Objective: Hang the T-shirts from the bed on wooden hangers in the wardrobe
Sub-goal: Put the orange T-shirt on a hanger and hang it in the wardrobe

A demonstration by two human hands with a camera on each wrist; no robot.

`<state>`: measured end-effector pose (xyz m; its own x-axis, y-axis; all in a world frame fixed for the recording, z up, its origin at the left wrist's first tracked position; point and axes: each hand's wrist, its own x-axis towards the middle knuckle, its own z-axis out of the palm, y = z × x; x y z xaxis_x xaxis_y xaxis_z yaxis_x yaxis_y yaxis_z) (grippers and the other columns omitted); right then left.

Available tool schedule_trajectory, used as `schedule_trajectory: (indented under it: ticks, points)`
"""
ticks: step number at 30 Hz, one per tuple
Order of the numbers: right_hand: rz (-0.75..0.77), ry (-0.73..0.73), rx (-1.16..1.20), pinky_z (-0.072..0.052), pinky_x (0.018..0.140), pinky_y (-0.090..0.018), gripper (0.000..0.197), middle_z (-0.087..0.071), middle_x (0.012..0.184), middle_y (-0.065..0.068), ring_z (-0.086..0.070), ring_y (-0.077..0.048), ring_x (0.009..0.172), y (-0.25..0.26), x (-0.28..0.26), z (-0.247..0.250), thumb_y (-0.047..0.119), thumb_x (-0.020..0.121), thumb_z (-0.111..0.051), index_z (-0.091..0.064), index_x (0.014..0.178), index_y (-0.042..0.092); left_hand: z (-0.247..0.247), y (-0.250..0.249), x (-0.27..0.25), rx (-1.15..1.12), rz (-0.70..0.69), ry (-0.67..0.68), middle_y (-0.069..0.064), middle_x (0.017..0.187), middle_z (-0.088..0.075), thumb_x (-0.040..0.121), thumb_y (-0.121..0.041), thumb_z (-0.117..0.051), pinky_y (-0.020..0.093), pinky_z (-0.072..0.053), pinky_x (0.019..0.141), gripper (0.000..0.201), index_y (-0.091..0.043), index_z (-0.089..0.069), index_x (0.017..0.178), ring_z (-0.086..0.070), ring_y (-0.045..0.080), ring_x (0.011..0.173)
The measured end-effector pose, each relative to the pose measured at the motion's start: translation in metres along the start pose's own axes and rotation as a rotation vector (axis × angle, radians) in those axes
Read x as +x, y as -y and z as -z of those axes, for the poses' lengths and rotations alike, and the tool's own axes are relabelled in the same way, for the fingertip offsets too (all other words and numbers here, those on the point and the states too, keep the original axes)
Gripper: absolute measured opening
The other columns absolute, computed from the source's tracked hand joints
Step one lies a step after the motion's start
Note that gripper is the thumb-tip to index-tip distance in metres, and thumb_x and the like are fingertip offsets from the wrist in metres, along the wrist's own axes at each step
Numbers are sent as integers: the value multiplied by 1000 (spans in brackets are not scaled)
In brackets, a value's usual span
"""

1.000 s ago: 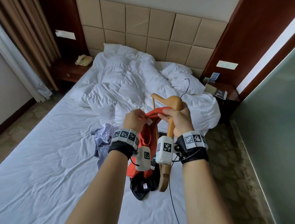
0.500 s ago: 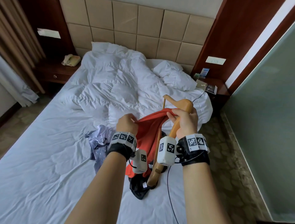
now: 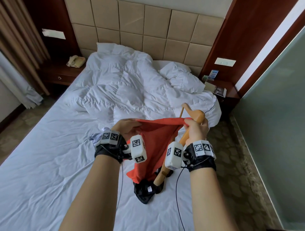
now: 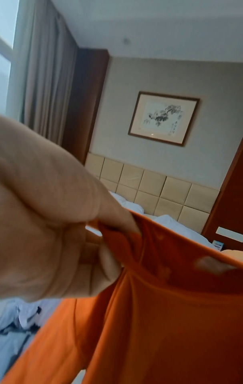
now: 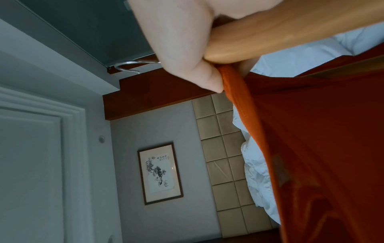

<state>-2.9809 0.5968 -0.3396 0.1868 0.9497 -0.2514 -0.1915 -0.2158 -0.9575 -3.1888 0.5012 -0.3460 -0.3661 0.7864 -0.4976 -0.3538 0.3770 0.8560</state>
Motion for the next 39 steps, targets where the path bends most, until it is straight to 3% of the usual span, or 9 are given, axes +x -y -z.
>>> schedule_trajectory:
  ticks: [6,12,15,18,21,25,28,32,39]
  points:
    - [29,4,-135,-48,96,-37,45,-68,110,0,-64,-22,102,-11,2,5,14,82,-72,-62,124,24,-1,-12,-7,-43,139,-80,16,71,-61,87,-11,-65,26,-52,48,9,-2,-64,89,-57,22,48]
    - [41,11,-79,-47,101,-38,40,-67,109,5,-63,-19,108,-13,3,12,21,82,-75,-67,121,22,-3,-4,-1,-153,122,-248,12,62,-57,85,-14,-64,23,-41,43,13,-2,-62,81,-49,21,41]
    - [47,75,-22,-51,91,-30,23,-71,100,7,-66,-11,96,-8,2,15,20,84,-76,-69,106,23,-7,3,1,-153,89,-270,15,55,-56,85,-17,-65,22,-33,40,32,-2,-59,58,-47,23,39]
    - [42,181,-68,-50,76,-21,20,-71,90,6,-66,-9,85,-5,2,17,11,85,-75,-70,104,16,-12,3,-1,-138,51,-313,14,65,-56,89,-21,-65,23,-33,44,27,-7,-59,68,-56,26,68]
    - [90,222,-53,-51,71,-14,24,-71,90,-3,-65,-10,82,-5,-4,18,-1,83,-70,-71,107,5,-14,4,-1,-52,-37,-347,12,74,-56,91,-23,-64,29,-37,57,18,-14,-64,75,-54,25,69]
    - [127,274,-45,-50,64,-17,8,-67,77,2,-58,-10,69,-6,-12,14,18,86,-77,-73,91,13,-9,6,-4,15,-183,-355,8,77,-64,78,-25,-66,36,-50,69,9,-21,-70,71,-71,31,91]
    - [129,245,-66,-48,59,-15,22,-66,71,-3,-57,-12,63,-5,-12,8,36,88,-74,-72,82,15,-7,5,-7,-50,-262,-373,10,82,-64,94,-11,-58,21,-52,51,11,-13,-68,95,-72,17,69]
    - [92,161,-113,-47,53,-14,56,-65,60,-11,-60,-11,54,-4,-9,6,54,91,-62,-69,73,2,1,3,-8,-125,-333,-501,1,74,-62,95,-11,-56,19,-48,51,15,-13,-69,103,-66,9,56]
    - [136,142,-140,-45,53,-19,49,-62,50,-9,-58,-15,48,-5,-9,12,34,89,-61,-67,65,-8,4,1,-12,-230,-422,-621,4,68,-56,93,-9,-53,28,-38,57,26,-20,-64,73,-54,19,66]
